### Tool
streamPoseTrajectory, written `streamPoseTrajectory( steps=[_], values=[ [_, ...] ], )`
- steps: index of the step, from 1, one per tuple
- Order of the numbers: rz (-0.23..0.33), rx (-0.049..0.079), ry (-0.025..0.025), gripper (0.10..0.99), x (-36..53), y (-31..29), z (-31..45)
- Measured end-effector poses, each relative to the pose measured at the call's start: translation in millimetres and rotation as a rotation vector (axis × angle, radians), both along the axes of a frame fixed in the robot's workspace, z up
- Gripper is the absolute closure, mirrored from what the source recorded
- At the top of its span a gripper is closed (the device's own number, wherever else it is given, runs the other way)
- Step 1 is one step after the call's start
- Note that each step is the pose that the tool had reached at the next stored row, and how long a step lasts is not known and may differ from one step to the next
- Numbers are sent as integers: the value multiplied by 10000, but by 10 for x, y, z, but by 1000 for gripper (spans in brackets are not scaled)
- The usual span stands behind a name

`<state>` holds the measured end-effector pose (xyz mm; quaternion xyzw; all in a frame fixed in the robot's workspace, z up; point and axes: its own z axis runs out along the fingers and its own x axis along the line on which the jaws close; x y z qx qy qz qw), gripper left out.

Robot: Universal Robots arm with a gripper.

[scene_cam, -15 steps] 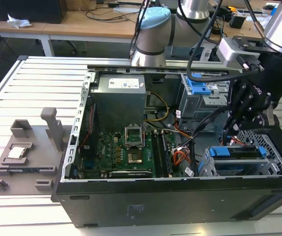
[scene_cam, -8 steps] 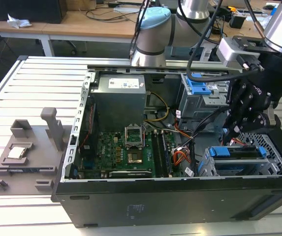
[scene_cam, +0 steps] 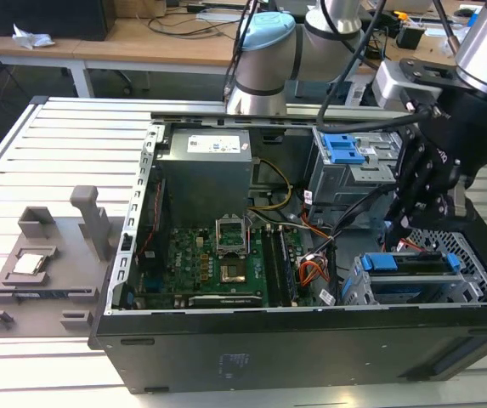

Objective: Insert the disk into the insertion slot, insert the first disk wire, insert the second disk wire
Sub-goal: 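Insert the second disk wire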

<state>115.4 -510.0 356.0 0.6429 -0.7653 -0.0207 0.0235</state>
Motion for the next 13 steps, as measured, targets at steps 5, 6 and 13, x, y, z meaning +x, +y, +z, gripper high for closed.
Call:
streamPoseTrajectory(
  steps=[5, 6, 13],
  values=[
    [-209, -261, -2, 784, 0, 1, -50],
    [-213, -305, -3, 784, 0, 0, -67],
    [-238, -793, -8, 784, 0, 3, -154]
  ],
)
